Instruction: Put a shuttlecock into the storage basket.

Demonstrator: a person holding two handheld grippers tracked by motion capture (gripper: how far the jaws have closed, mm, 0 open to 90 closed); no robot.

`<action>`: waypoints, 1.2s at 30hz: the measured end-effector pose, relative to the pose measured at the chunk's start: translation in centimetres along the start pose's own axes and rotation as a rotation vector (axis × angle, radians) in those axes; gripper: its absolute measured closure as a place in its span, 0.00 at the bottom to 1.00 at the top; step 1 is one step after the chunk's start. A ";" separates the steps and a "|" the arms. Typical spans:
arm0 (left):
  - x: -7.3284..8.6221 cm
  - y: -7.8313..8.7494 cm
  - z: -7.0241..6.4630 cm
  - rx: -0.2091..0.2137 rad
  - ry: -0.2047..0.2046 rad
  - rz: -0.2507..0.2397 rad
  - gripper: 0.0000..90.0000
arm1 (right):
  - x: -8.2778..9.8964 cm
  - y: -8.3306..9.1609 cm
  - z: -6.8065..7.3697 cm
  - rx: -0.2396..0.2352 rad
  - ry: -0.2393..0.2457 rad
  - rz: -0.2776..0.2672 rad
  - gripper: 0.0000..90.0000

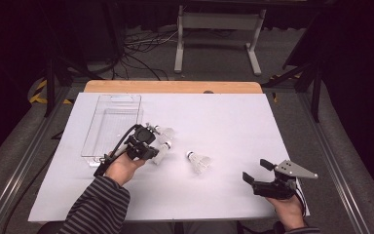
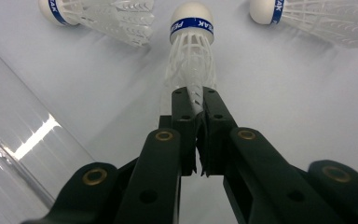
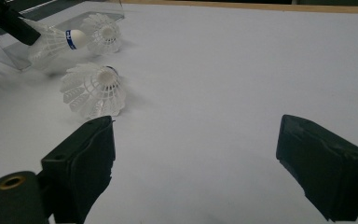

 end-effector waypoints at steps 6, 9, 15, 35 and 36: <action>0.2 0.8 0.0 0.011 0.003 -0.020 0.97 | 0.0 0.0 0.0 0.001 0.000 0.001 0.14; 0.3 1.2 0.0 0.015 0.001 -0.027 0.97 | 0.0 0.0 0.0 0.002 0.000 0.001 0.14; 0.6 2.1 0.2 0.013 0.010 -0.043 0.97 | 0.0 0.0 0.0 0.003 0.000 0.001 0.14; 1.0 4.2 0.8 0.033 0.021 -0.098 0.97 | 0.0 0.0 0.0 0.005 0.000 0.000 0.14; 1.0 4.3 0.9 0.033 0.023 -0.098 0.97 | 0.0 0.0 0.0 0.006 0.001 0.001 0.14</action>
Point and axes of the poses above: each handheld gripper's, and its own axes: y roughly backward along the jaws, x roughly out of its underside, z roughly to its left, the point moved 8 cm from there along -y, roughly forward along the jaws, and after that the axes turned 2 degrees about y, right-handed, at the moved point
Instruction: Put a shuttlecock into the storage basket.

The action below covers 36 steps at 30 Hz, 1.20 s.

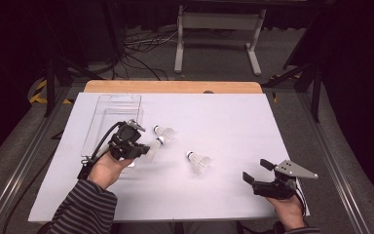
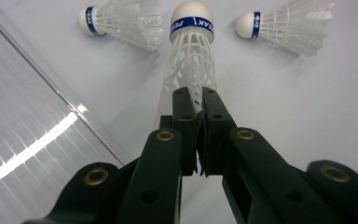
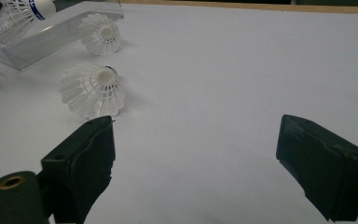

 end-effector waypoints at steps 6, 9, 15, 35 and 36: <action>0.1 0.4 0.4 0.003 0.011 -0.008 0.97 | 0.0 0.0 0.0 0.000 0.000 0.000 0.14; 0.2 0.7 0.6 0.000 0.013 -0.014 0.97 | 0.0 0.0 0.0 0.000 0.000 0.001 0.14; 0.2 1.1 1.1 -0.002 0.028 -0.022 0.97 | 0.0 0.0 0.0 0.000 0.000 0.000 0.14; 0.3 2.7 3.5 -0.013 0.095 -0.068 0.97 | 0.0 0.0 0.0 0.000 -0.001 0.000 0.14; 0.3 2.8 3.5 -0.009 0.099 -0.073 0.97 | 0.0 0.0 0.0 0.000 -0.001 0.000 0.14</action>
Point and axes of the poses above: each handheld gripper's, and its own axes: y roughly backward along the jaws, x roughly out of its underside, z roughly to its left, the point moved 8 cm from there along -y, roughly forward along the jaws, and after that the axes turned 2 degrees about y, right-handed, at the moved point
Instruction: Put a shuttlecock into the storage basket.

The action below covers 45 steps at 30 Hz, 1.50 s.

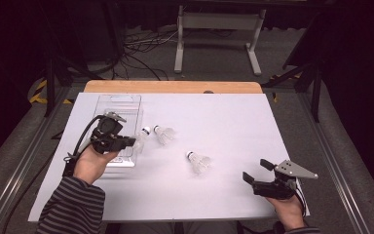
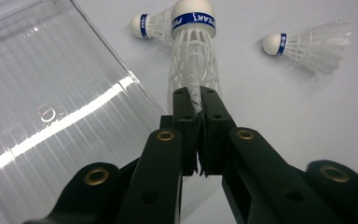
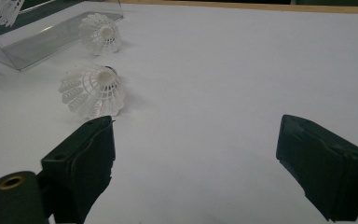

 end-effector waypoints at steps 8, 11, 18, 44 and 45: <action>-0.1 0.8 1.0 -0.017 0.018 -0.019 0.97 | 0.0 0.0 0.0 -0.002 -0.001 -0.001 0.14; 0.0 1.1 1.3 -0.014 0.031 -0.022 0.97 | 0.0 0.0 0.0 -0.002 -0.002 -0.001 0.14; 0.1 1.5 2.4 -0.025 0.063 -0.032 0.97 | 0.0 0.0 0.0 -0.001 -0.003 -0.001 0.14; -0.5 0.0 6.3 -0.109 0.134 0.001 0.97 | 0.0 0.0 0.0 -0.001 -0.001 0.000 0.14; -0.6 -0.1 6.4 -0.112 0.135 0.005 0.97 | 0.0 0.0 0.0 -0.001 -0.001 0.000 0.14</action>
Point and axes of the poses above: each handheld gripper's, and its own axes: y roughly backward along the jaws, x roughly out of its underside, z roughly to its left, the point moved 8 cm from there along -y, roughly forward along the jaws, and after that the axes turned 2 degrees about y, right-handed, at the moved point
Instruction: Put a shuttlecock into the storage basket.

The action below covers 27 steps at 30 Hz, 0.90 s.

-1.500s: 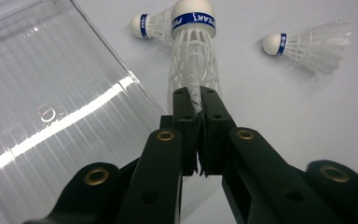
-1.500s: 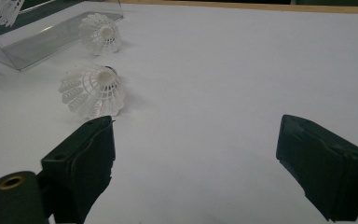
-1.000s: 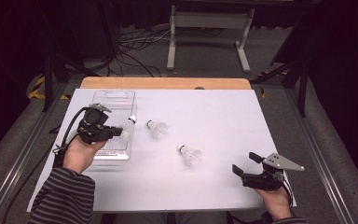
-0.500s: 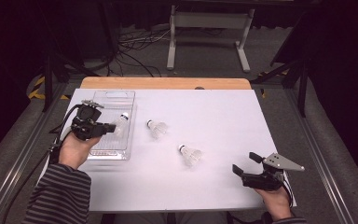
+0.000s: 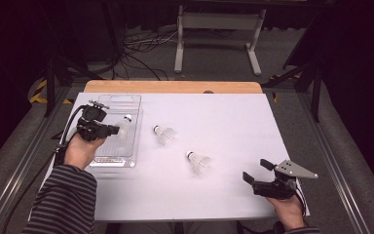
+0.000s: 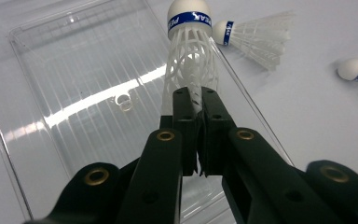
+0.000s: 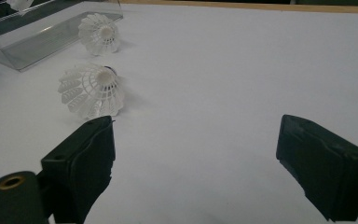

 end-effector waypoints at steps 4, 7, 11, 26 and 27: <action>-0.3 -0.6 0.4 -0.005 0.008 0.007 0.97 | 0.0 0.0 0.0 -0.001 0.001 0.000 0.14; -0.7 -1.1 0.7 -0.008 0.018 0.014 0.97 | 0.0 0.0 0.0 -0.001 0.000 -0.001 0.14; -1.1 -1.6 1.0 -0.018 0.021 0.017 0.96 | 0.0 0.0 0.0 0.000 0.000 -0.002 0.14; -2.0 -4.0 2.1 -0.040 0.080 0.045 0.95 | 0.0 0.0 0.0 0.000 -0.001 -0.001 0.14; -2.1 -4.2 2.1 -0.042 0.079 0.044 0.95 | 0.0 0.0 0.0 0.000 -0.001 -0.001 0.14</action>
Point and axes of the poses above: each handheld gripper's, and its own axes: y roughly backward along the jaws, x roughly out of its underside, z roughly to its left, the point moved 8 cm from there along -y, roughly forward along the jaws, and after that the axes turned 2 degrees about y, right-handed, at the moved point
